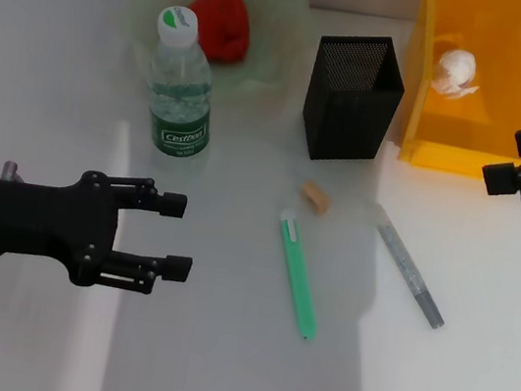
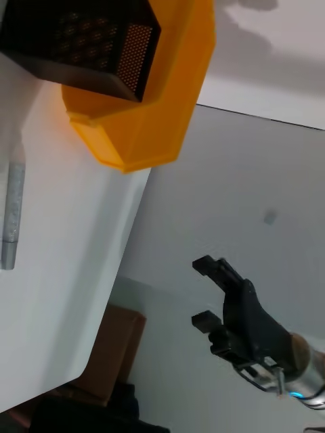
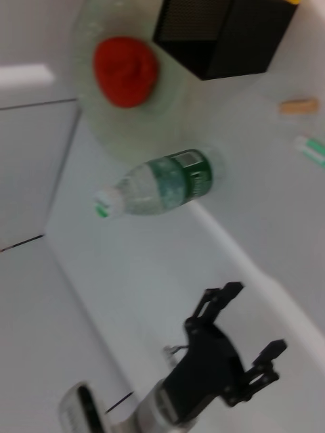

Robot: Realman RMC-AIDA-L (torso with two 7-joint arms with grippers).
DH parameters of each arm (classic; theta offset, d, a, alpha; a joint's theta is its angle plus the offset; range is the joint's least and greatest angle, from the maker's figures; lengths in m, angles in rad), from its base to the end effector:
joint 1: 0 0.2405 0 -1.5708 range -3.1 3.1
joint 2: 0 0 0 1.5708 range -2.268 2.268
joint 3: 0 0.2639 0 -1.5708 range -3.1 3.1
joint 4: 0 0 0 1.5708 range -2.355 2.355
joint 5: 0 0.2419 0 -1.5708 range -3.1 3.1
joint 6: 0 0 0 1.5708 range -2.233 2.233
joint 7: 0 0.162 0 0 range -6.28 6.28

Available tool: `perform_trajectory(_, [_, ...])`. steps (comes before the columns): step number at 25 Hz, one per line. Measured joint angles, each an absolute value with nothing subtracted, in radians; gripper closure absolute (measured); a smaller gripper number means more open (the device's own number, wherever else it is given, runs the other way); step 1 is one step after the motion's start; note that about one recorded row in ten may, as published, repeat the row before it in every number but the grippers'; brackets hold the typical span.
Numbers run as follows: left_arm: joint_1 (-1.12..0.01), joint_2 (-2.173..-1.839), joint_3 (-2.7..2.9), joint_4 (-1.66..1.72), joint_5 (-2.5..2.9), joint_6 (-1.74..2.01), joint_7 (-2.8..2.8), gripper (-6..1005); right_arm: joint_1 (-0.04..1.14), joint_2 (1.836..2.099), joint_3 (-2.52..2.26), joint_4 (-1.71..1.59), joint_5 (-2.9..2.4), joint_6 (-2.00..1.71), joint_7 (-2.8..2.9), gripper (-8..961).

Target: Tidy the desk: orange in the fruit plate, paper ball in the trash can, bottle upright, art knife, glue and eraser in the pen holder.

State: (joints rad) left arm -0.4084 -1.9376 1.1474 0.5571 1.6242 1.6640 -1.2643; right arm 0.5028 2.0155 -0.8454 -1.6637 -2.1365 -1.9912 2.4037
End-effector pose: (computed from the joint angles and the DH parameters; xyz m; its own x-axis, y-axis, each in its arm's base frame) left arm -0.2948 0.3115 -0.0187 0.8085 0.3066 0.5023 0.3365 -0.9411 0.0328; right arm 0.1630 0.3399 0.1249 0.8099 -0.5628 -0.1654 -0.5865 -0.7811 -0.2143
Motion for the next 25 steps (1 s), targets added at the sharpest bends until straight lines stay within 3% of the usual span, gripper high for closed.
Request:
perform_trajectory(3, [-0.407,-1.934,1.148,0.558,1.635,1.665,-1.266,199,0.638,2.023,-1.014,-1.727,-2.334,-2.043,2.588,200])
perform_trajectory(5, [-0.407,-1.934,1.148,0.558,1.635,1.665,-1.266,200,0.667,2.029,-1.049,-1.712,-2.374,-2.052,2.611,200])
perform_trajectory(7, [-0.401,-1.924,1.143,0.558,1.653,1.670,-1.269,200,0.730,2.047,-1.120,-1.654,-2.470,-2.055,2.641,200])
perform_trajectory(8, [-0.399,-1.921,1.143,0.556,1.654,1.671,-1.270,200,0.779,2.072,-1.172,-1.578,-2.557,-2.029,2.651,199])
perform_trajectory(11, [-0.397,-1.920,1.143,0.555,1.655,1.673,-1.270,200,0.812,2.083,-1.223,-1.496,-2.600,-1.982,2.663,199])
perform_trajectory(25, [-0.396,-1.925,1.129,0.549,1.658,1.664,-1.262,199,0.920,2.089,-1.440,-1.061,-2.530,-1.633,2.730,199])
